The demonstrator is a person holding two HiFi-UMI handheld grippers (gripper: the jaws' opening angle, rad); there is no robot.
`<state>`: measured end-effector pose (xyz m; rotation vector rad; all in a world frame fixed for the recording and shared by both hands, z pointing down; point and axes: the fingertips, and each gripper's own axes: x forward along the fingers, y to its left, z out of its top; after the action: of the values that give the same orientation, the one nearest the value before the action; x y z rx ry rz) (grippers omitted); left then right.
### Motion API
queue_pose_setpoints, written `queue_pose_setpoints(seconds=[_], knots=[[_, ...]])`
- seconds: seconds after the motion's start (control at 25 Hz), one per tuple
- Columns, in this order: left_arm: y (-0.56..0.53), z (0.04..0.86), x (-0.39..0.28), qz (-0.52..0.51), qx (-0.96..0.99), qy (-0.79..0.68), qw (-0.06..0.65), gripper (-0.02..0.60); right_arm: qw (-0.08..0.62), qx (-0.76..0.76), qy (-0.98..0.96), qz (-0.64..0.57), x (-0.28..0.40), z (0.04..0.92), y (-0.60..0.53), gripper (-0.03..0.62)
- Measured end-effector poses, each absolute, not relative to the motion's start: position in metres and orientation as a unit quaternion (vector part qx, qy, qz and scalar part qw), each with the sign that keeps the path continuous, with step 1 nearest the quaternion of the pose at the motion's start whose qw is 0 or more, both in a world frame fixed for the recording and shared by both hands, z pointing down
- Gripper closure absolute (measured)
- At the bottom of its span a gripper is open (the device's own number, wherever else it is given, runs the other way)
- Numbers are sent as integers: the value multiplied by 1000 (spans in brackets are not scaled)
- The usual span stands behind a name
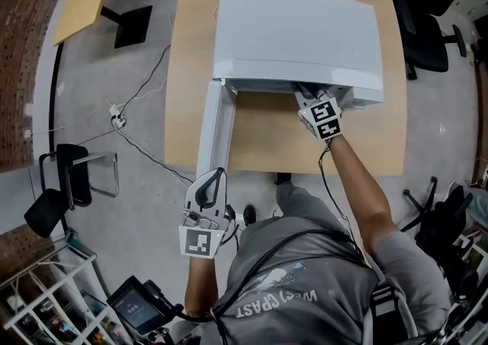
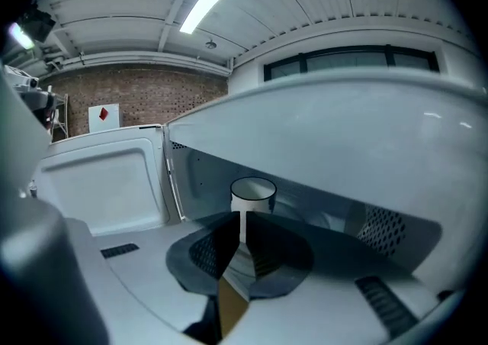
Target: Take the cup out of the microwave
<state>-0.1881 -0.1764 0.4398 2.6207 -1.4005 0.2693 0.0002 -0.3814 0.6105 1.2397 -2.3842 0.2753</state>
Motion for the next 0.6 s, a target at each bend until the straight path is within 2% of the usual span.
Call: queue_pose_setpoints(seconds=[0.28,0.36,0.4,0.6], knots=[[-176,448,-183,101,870,-475,84,555,217,456,-857,106,-3,636,-398,582],[-174,448,-183,102,869,-477,86,555,207,460,-856,110,-6,639,-401,521],[-173,448,-183,102,868,-478,87,555,206,460,-857,112,-7,641,-401,511],[-170,450,-185,111,867,-478,87,555,215,458,-855,115,-14,652,-411,510]])
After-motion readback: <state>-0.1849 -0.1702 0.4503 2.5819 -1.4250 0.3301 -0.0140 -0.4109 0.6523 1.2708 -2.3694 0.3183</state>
